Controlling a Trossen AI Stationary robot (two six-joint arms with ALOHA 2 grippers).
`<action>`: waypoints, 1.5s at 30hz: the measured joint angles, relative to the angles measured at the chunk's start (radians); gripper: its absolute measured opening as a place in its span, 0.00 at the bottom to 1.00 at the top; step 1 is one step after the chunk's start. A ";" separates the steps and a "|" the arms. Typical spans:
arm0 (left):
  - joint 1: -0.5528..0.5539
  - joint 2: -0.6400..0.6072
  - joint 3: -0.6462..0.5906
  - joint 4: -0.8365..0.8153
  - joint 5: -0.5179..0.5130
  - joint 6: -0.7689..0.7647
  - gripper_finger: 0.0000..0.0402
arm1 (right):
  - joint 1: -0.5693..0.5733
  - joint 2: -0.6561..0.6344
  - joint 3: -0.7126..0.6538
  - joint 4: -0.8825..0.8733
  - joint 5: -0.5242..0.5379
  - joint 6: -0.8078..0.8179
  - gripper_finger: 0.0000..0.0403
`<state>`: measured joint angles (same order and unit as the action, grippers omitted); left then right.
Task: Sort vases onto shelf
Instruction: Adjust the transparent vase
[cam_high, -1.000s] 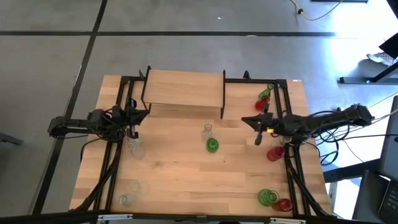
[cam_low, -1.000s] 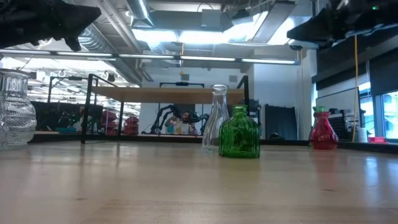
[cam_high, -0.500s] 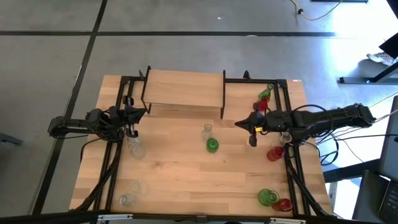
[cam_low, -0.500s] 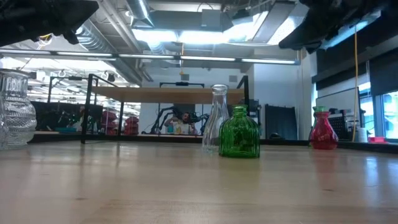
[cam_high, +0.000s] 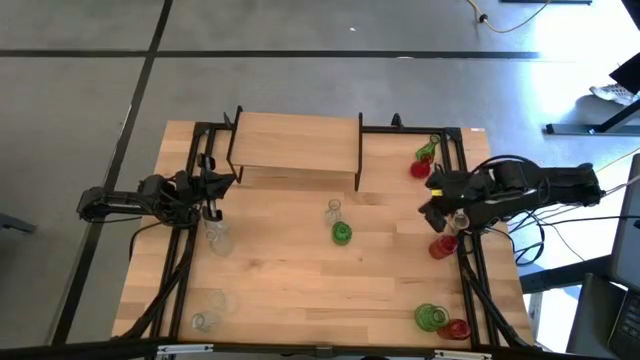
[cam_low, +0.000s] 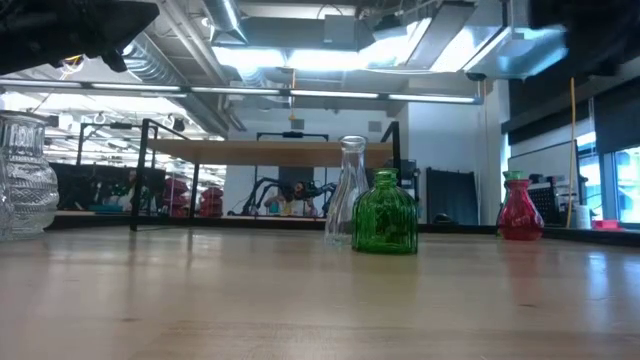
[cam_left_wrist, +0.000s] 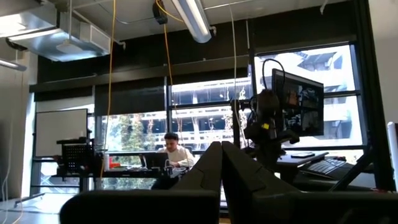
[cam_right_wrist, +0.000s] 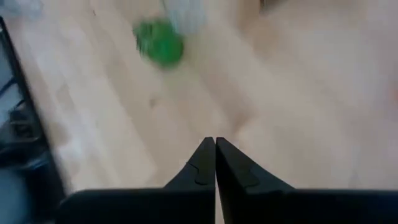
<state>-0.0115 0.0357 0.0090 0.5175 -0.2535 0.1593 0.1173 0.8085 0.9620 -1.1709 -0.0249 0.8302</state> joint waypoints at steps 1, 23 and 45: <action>0.000 0.000 0.000 0.000 0.000 0.000 0.00 | 0.000 0.000 0.001 -0.046 -0.030 0.046 0.00; 0.000 0.000 0.000 0.000 0.000 -0.002 0.00 | 0.000 0.032 0.000 -0.398 -0.062 0.266 0.32; 0.000 0.000 0.000 0.000 0.000 -0.002 0.00 | 0.000 0.132 -0.096 -0.388 -0.061 0.172 0.30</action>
<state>-0.0114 0.0357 0.0086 0.5179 -0.2531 0.1570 0.1173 0.9406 0.8665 -1.5593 -0.0856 1.0020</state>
